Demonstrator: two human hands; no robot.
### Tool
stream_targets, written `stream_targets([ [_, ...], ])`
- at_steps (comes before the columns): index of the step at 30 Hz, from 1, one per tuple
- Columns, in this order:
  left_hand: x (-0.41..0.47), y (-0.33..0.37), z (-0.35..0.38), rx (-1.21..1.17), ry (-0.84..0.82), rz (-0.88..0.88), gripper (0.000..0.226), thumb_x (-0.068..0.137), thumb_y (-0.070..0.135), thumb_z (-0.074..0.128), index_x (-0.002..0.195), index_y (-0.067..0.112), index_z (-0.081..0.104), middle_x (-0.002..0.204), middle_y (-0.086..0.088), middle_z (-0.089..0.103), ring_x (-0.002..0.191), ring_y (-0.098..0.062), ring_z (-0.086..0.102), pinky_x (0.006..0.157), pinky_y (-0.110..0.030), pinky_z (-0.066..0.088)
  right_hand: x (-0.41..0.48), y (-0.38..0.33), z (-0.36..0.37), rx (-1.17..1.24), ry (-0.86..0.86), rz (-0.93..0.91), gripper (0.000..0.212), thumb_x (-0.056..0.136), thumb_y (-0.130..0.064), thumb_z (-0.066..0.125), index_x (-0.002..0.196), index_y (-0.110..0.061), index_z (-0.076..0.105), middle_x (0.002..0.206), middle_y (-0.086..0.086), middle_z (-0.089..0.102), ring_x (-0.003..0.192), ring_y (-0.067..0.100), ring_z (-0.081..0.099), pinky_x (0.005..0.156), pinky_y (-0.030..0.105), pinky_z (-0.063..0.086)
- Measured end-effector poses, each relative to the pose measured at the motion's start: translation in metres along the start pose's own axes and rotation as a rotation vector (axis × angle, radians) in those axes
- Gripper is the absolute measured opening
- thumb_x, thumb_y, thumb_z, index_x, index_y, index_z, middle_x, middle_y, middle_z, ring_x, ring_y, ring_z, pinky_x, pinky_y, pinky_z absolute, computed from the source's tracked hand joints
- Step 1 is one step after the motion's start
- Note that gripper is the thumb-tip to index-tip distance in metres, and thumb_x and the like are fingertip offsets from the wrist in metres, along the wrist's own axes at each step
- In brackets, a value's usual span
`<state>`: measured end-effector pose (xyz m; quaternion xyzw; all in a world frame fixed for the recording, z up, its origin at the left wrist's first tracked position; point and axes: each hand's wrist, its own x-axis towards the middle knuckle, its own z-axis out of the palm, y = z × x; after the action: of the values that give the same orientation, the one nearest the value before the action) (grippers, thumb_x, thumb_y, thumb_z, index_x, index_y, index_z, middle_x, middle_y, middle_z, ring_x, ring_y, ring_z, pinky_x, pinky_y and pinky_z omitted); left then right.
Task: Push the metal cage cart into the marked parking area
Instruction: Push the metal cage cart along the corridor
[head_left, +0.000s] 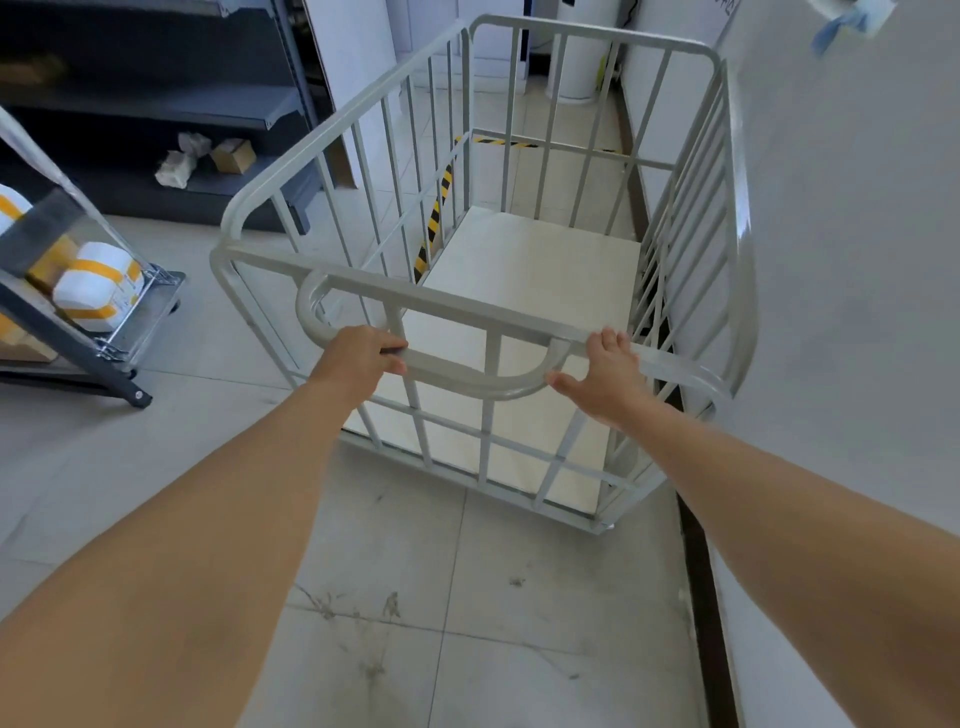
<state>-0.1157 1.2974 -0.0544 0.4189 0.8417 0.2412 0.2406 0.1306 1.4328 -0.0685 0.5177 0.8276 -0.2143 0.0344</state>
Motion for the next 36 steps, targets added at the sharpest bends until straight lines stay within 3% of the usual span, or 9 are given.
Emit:
stream_targets([
  [4, 0.044, 0.004, -0.009, 0.006, 0.01, 0.004, 0.036, 0.085, 0.003, 0.062, 0.12, 0.006, 0.066, 0.115, -0.012, 0.065, 0.109, -0.027, 0.056, 0.097, -0.032, 0.039, 0.04, -0.014, -0.008, 0.004, -0.006, 0.009, 0.092, 0.092, -0.054, 0.046, 0.152, -0.002, -0.001, 0.161, 0.013, -0.007, 0.148, 0.027, -0.012, 0.119, 0.041, -0.003],
  [10, 0.112, 0.003, -0.031, 0.017, 0.006, 0.019, 0.031, 0.088, 0.0, 0.06, 0.117, 0.005, 0.068, 0.108, -0.012, 0.068, 0.108, -0.027, 0.058, 0.093, -0.027, 0.036, 0.096, -0.041, -0.016, 0.042, 0.004, 0.033, 0.094, 0.091, -0.055, 0.048, 0.152, -0.002, -0.001, 0.161, 0.013, -0.007, 0.148, 0.028, -0.012, 0.119, 0.042, -0.003],
  [17, 0.174, -0.031, -0.089, 0.017, -0.036, 0.004, 0.033, 0.088, -0.004, 0.056, 0.118, 0.005, 0.067, 0.1, -0.01, 0.069, 0.104, -0.023, 0.056, 0.091, -0.026, 0.034, 0.141, -0.113, -0.001, 0.121, 0.013, 0.061, 0.105, 0.086, -0.06, 0.052, 0.152, -0.002, -0.005, 0.161, 0.012, -0.011, 0.148, 0.027, -0.015, 0.118, 0.04, -0.008],
  [23, 0.222, -0.062, -0.128, 0.025, -0.068, 0.035, 0.031, 0.086, -0.004, 0.059, 0.114, 0.004, 0.068, 0.106, -0.015, 0.067, 0.106, -0.027, 0.055, 0.092, -0.028, 0.034, 0.175, -0.169, 0.009, 0.143, 0.036, 0.099, 0.103, 0.086, -0.061, 0.051, 0.152, -0.003, -0.004, 0.161, 0.012, -0.01, 0.148, 0.027, -0.015, 0.118, 0.041, -0.008],
  [28, 0.242, -0.08, -0.142, 0.037, -0.07, 0.061, 0.03, 0.084, -0.002, 0.062, 0.111, 0.007, 0.07, 0.1, -0.011, 0.068, 0.105, -0.028, 0.058, 0.097, -0.033, 0.039, 0.188, -0.193, 0.012, 0.114, 0.05, 0.145, 0.104, 0.085, -0.065, 0.048, 0.152, -0.002, 0.0, 0.161, 0.014, -0.006, 0.148, 0.029, -0.011, 0.118, 0.043, -0.005],
  [33, 0.236, -0.094, -0.148, 0.047, -0.065, 0.07, 0.033, 0.086, -0.001, 0.06, 0.117, 0.007, 0.068, 0.109, -0.011, 0.068, 0.109, -0.027, 0.057, 0.101, -0.034, 0.038, 0.18, -0.209, 0.019, 0.085, 0.061, 0.17, 0.104, 0.085, -0.065, 0.048, 0.152, -0.001, 0.002, 0.161, 0.015, -0.003, 0.148, 0.03, -0.01, 0.119, 0.045, -0.003],
  [36, 0.224, -0.106, -0.155, 0.043, -0.07, 0.074, 0.032, 0.086, -0.001, 0.059, 0.115, 0.007, 0.068, 0.104, -0.011, 0.069, 0.107, -0.027, 0.059, 0.097, -0.032, 0.039, 0.167, -0.219, 0.028, 0.082, 0.067, 0.176, 0.105, 0.084, -0.066, 0.048, 0.152, -0.001, 0.002, 0.161, 0.015, -0.003, 0.148, 0.03, -0.01, 0.12, 0.046, -0.003],
])
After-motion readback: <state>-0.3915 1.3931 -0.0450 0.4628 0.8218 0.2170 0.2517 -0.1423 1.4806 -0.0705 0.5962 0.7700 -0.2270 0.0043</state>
